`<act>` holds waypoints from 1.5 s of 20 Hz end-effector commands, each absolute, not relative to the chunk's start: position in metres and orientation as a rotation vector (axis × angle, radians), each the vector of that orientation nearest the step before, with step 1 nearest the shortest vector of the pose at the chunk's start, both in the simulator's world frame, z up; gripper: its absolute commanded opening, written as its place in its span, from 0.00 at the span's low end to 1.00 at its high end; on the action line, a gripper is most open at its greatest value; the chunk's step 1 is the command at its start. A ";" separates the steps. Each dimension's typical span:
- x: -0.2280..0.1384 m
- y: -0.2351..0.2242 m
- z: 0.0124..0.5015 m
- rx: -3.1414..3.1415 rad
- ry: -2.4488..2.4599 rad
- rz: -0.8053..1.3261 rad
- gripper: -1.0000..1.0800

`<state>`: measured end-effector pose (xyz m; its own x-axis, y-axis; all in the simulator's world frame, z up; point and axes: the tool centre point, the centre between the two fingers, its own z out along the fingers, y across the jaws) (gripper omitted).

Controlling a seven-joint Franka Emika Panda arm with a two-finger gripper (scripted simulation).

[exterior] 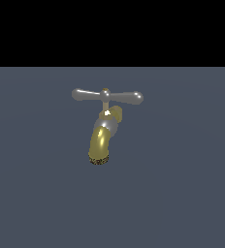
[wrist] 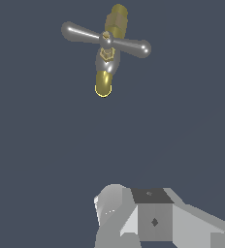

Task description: Turn on the faucet by rotating a designated handle.

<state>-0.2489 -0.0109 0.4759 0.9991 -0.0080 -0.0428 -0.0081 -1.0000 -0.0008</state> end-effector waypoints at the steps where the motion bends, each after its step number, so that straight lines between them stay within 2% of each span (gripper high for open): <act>1: -0.249 -0.011 0.476 -3.140 0.013 0.067 0.00; 18: -0.237 -0.016 0.482 -3.109 0.025 0.025 0.00; 30: -0.198 -0.007 0.472 -3.049 0.265 0.045 0.00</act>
<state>-0.2044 -0.0089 0.4740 0.9891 -0.1438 -0.0315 -0.1457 -0.9868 -0.0710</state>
